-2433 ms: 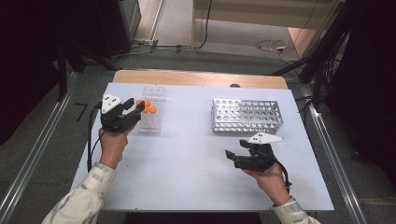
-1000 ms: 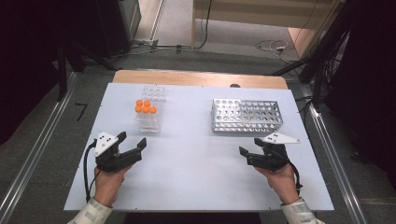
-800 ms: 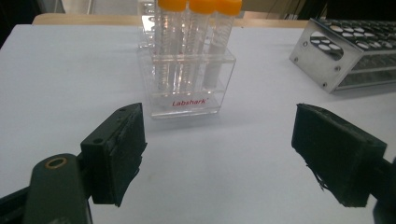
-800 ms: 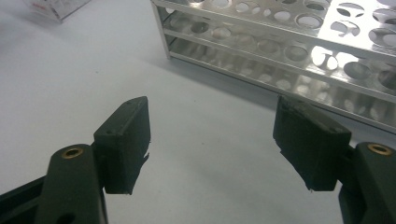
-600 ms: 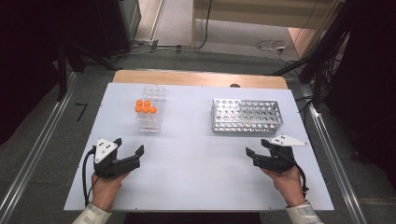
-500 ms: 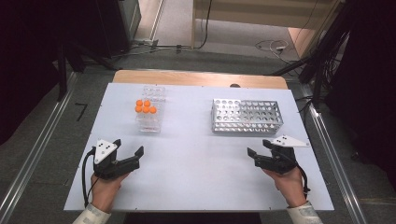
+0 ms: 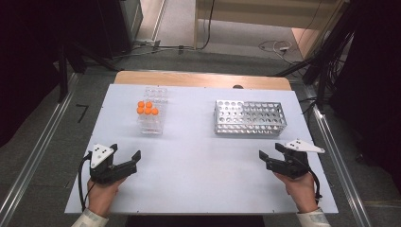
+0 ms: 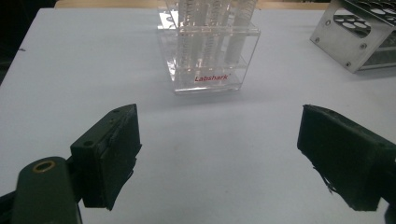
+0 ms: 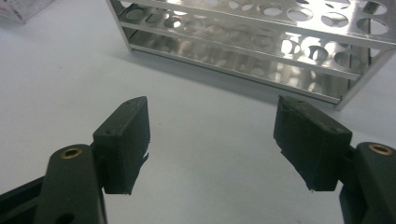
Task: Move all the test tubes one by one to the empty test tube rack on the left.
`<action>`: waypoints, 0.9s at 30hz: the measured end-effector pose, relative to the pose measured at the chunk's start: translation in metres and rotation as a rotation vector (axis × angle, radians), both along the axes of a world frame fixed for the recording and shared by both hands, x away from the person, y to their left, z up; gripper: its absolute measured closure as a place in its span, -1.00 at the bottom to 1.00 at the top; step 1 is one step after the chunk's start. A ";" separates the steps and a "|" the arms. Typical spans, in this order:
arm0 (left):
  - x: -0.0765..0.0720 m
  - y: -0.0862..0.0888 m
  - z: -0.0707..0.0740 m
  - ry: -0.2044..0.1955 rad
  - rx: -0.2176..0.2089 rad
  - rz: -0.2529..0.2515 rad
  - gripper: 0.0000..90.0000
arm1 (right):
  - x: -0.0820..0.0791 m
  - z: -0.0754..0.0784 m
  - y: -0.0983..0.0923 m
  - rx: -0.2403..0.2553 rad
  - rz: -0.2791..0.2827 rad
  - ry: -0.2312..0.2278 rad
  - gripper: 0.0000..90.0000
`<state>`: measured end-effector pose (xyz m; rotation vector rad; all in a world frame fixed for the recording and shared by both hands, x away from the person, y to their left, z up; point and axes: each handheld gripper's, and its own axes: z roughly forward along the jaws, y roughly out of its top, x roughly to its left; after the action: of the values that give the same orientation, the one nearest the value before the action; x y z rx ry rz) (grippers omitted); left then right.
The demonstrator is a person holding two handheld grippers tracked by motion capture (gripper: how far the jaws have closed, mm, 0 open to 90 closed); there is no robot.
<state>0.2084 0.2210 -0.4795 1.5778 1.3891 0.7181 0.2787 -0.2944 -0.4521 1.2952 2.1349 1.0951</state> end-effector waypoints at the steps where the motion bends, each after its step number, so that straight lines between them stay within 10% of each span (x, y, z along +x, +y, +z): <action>1: 0.000 0.001 0.000 0.001 0.000 0.001 -0.70 | -0.001 0.000 -0.002 0.001 -0.005 0.001 -0.43; 27: -0.008 0.023 -0.005 0.021 0.000 0.058 -0.70 | -0.010 -0.008 -0.049 0.007 -0.135 0.015 -0.43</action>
<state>0.2002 0.2443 -0.4846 1.5550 1.4555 0.7379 0.2682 -0.3438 -0.4601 1.4328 2.0226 1.0416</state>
